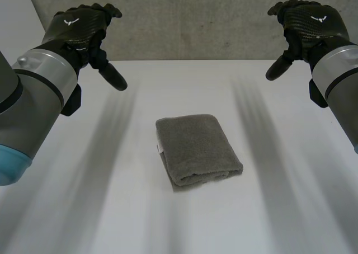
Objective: Fold the towel.
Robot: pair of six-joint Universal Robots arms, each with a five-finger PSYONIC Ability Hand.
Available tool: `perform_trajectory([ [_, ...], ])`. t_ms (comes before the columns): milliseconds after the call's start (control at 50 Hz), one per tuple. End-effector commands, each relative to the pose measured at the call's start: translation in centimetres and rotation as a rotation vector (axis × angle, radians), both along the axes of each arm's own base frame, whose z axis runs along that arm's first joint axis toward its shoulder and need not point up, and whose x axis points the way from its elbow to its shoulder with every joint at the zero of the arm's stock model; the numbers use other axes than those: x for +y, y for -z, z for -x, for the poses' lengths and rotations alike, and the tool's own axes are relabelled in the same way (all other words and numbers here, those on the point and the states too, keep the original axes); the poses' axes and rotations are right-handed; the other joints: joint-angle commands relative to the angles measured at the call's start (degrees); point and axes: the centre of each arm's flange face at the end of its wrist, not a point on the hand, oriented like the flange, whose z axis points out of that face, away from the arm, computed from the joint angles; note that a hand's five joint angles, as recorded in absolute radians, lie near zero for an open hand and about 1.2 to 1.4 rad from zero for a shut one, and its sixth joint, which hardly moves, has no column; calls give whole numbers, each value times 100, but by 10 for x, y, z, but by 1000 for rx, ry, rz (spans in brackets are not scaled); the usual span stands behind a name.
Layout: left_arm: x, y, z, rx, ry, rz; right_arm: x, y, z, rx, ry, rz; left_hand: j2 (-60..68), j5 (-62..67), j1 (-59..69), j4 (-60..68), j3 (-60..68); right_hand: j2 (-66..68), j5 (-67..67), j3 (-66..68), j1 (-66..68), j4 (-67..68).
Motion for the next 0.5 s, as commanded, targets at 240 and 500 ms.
perform_trajectory([
  [240, 3, -1, -2, 3, -3, -17, -1, -5, -1, -3, -4, 12, -324, -280, -325, -363, -225, -386, -338, -391, -244, -421],
  [500, 7, -6, -4, 14, -2, -3, -1, -4, -1, -1, -6, 8, -340, -297, -342, -380, -242, -386, -338, -391, -244, -421],
])
